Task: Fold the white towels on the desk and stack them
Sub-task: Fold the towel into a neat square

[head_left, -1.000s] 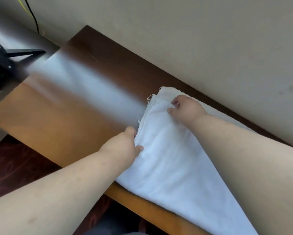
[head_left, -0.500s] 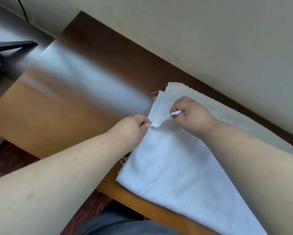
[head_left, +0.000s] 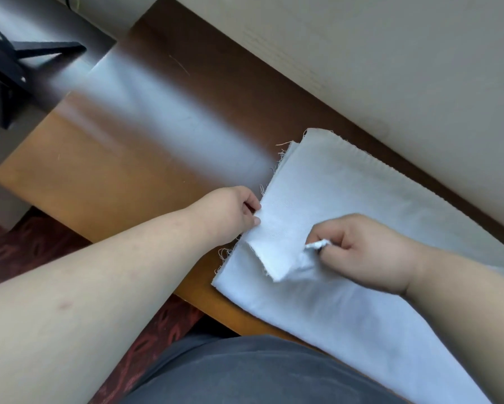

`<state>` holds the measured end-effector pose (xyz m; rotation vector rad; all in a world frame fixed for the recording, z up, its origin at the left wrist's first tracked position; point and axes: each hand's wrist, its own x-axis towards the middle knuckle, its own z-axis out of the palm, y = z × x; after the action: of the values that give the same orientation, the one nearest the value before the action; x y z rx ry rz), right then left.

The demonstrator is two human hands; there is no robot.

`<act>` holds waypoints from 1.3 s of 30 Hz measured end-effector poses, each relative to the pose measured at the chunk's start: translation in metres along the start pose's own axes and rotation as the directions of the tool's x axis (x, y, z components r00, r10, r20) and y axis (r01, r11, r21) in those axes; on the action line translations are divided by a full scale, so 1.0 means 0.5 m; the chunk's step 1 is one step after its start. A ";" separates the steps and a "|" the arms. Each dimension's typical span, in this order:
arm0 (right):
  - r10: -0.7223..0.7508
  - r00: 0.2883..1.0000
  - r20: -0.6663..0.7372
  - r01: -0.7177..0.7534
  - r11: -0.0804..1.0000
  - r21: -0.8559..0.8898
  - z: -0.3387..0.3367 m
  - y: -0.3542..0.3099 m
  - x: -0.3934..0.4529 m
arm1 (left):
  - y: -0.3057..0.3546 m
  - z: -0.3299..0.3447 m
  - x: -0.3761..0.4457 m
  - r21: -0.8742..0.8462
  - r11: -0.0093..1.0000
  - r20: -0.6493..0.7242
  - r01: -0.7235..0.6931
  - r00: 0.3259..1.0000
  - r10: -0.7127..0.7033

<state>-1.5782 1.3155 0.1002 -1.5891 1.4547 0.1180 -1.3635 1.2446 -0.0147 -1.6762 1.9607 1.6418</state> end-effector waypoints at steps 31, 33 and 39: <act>-0.031 0.995 0.097 -0.005 0.938 0.346 0.442 -0.063 -0.319 | -0.051 0.098 -0.168 0.312 0.948 -0.334 0.068 0.942 0.042; -0.022 0.999 0.025 0.012 0.937 0.350 0.464 -0.063 -0.320 | -0.040 0.111 -0.179 0.337 0.939 -0.364 0.064 0.929 0.067; 0.135 0.989 0.068 -0.151 0.899 0.412 0.505 -0.025 -0.266 | -0.023 0.121 -0.183 0.358 0.932 -0.402 0.059 0.910 0.097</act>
<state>-1.4804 1.5796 0.0517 -1.1269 1.4521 -0.0760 -1.3510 1.3508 0.0111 -1.9629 2.2865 0.8834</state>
